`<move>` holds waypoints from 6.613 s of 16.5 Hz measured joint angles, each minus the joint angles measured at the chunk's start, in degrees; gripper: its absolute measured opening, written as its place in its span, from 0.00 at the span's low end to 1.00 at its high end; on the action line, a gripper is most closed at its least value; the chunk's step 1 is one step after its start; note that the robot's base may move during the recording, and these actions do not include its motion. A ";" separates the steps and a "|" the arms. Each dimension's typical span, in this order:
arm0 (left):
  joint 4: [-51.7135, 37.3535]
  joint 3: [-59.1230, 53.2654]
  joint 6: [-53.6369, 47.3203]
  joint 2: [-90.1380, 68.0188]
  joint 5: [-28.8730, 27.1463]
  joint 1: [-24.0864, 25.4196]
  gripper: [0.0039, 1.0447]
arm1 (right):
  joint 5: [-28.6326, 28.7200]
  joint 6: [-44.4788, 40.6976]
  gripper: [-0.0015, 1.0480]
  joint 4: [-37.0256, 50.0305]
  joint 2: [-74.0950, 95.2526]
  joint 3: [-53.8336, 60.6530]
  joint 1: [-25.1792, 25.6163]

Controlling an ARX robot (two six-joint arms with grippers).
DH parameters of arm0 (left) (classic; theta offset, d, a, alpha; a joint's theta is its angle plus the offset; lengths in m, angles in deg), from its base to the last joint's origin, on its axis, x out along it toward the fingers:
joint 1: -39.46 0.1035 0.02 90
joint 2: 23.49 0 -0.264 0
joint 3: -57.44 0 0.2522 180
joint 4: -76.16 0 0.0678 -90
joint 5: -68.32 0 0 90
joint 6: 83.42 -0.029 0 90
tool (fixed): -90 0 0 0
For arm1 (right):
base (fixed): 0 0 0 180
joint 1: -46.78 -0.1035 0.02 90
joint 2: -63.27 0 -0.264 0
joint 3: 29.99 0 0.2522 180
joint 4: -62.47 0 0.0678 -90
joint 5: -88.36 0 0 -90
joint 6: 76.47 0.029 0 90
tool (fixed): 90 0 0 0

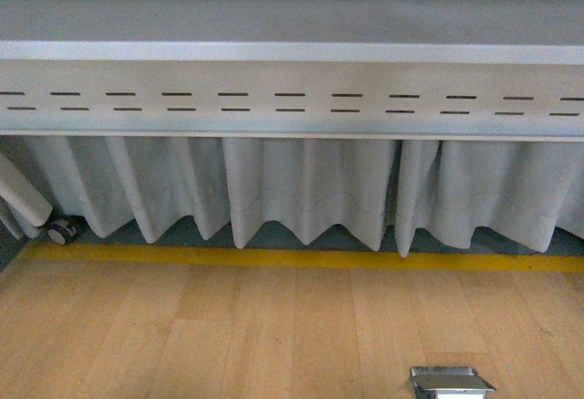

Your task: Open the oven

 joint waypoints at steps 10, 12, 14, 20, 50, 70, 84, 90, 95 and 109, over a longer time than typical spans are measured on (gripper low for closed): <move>0.00 0.00 0.00 0.00 0.00 0.00 0.94 | 0.00 0.00 0.94 0.00 0.00 0.00 0.00; 0.00 0.00 0.00 0.00 0.00 0.00 0.94 | 0.00 0.00 0.94 0.00 0.00 0.00 0.00; 0.00 0.00 0.00 0.00 0.00 0.00 0.94 | 0.00 0.00 0.94 -0.02 0.00 0.00 0.00; 0.20 0.00 0.00 0.00 0.07 0.00 0.94 | 0.02 0.00 0.94 -0.15 0.00 0.00 0.00; -0.07 0.00 -0.20 0.00 0.00 0.00 0.94 | -0.02 0.00 0.94 -0.04 0.00 0.00 0.00; 0.02 0.00 -0.20 0.00 0.00 0.00 0.94 | 0.00 0.00 0.94 0.09 0.00 0.00 0.00; 16.70 24.59 18.29 -30.60 6.19 -0.46 0.94 | 0.02 0.00 0.94 -0.04 0.00 0.00 0.00; -3.02 29.68 32.65 -62.42 1.86 -17.70 0.94 | 0.02 0.00 0.94 -0.02 0.00 0.00 0.00; -8.85 30.71 41.86 -76.06 1.33 -30.86 0.94 | 0.02 0.00 0.94 -0.02 0.00 0.00 0.00; -23.19 40.61 67.98 -106.99 0.28 -36.17 0.94 | 0.00 0.00 0.94 -0.02 0.00 0.00 0.00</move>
